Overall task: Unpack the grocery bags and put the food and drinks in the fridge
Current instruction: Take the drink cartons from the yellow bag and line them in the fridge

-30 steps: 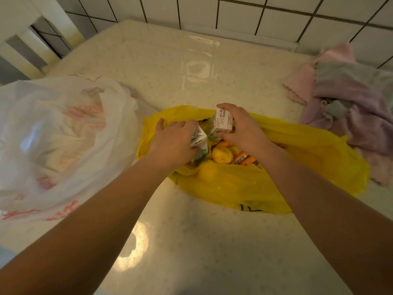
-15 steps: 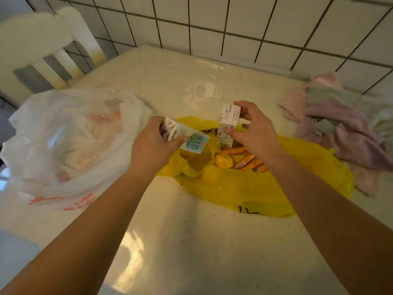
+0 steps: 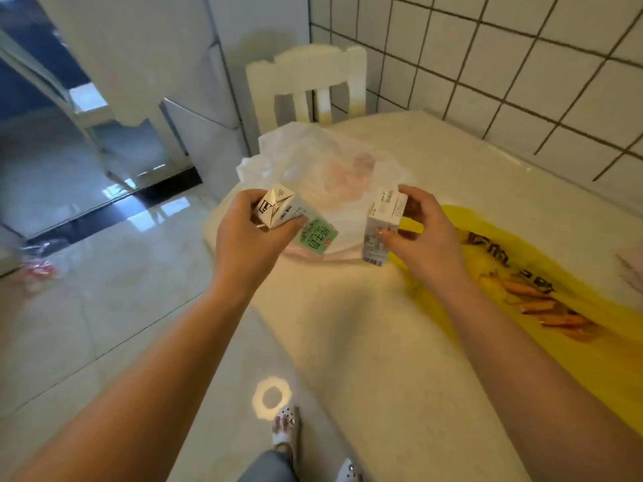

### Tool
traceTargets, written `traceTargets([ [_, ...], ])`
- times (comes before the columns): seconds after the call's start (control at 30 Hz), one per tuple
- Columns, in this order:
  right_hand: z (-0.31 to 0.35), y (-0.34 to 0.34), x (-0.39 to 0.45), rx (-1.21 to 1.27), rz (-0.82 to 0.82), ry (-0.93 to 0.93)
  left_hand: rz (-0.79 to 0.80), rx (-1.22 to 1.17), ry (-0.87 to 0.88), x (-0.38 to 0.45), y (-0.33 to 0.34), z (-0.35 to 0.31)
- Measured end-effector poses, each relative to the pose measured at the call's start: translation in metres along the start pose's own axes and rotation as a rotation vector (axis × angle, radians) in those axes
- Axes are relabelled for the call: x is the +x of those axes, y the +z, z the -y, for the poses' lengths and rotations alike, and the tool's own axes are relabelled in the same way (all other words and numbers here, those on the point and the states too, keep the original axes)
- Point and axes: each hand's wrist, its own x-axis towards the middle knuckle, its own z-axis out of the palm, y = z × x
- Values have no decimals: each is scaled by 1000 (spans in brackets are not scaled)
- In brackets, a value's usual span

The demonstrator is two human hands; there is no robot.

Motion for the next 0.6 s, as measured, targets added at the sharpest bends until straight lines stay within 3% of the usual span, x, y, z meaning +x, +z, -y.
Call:
traceTargets([
  [0.23, 57, 120, -15, 10, 240, -123, -137, -31, -93, -9, -111, 60],
  [0.6, 139, 349, -39, 30, 368, -157, -206, -20, -146, 39, -308, 173],
])
